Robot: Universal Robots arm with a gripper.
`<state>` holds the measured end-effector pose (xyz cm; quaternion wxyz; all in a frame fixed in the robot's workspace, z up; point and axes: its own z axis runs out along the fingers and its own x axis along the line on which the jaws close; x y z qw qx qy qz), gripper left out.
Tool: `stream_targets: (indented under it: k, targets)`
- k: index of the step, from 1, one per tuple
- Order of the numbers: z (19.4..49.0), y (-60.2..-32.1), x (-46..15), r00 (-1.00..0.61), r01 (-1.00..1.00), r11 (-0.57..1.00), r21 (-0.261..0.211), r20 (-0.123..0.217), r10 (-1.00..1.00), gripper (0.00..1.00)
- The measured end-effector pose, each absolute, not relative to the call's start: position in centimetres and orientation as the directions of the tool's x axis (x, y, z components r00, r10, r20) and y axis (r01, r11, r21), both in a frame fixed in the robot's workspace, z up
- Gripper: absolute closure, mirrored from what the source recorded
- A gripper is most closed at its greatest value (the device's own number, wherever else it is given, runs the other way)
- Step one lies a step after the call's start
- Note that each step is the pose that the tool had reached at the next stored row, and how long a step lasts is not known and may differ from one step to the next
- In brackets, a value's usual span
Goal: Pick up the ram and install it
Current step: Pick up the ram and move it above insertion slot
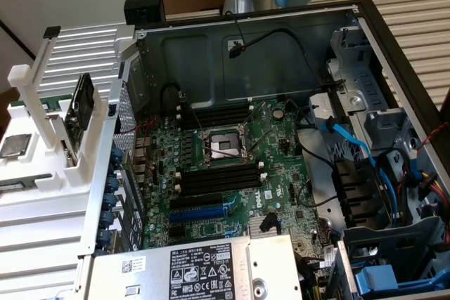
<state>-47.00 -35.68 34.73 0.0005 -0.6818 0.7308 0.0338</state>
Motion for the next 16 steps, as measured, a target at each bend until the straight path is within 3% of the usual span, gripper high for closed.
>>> stream_targets:
  k: [16]
  targets:
    - [31.8, -37.4, -47.1, -0.06, -0.997, 0.057, 0.049, -0.047, -0.997, 0.9]
